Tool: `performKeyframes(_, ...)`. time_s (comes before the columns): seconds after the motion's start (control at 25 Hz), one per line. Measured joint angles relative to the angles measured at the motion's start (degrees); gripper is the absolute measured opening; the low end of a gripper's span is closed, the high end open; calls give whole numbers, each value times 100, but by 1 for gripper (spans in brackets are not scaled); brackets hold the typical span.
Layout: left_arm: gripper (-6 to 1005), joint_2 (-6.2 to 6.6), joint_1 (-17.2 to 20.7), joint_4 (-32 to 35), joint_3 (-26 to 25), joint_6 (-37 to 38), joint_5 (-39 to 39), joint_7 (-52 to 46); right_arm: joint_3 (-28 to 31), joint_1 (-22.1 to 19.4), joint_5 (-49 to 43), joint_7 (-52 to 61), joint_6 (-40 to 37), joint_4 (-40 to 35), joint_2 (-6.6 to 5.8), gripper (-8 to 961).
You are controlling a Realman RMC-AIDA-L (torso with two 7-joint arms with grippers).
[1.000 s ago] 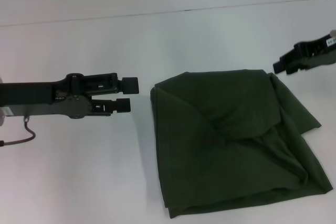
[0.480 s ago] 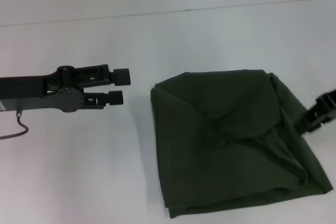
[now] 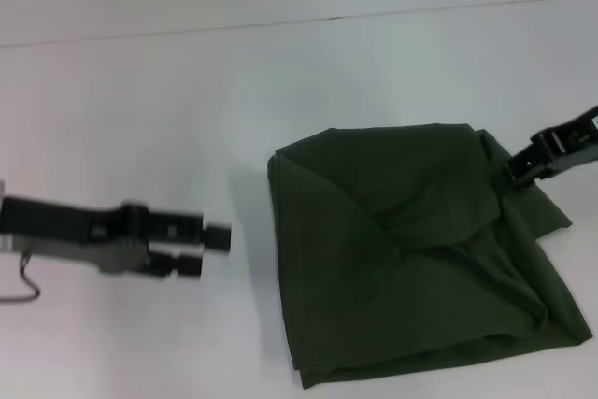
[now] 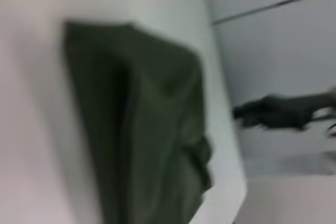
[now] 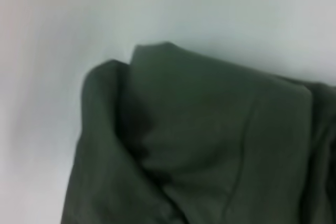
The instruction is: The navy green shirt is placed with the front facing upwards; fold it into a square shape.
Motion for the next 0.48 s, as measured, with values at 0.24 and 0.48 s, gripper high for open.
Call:
performKeyframes(0.24, 886, -55, 89, -52, 61, 245, 431, -193, 29, 91, 25, 32, 46, -7, 2, 368)
performKeyframes(0.48, 885, -379, 108, -94, 265, 374, 555, -409, 39, 98, 29, 40, 141, -12, 2, 368)
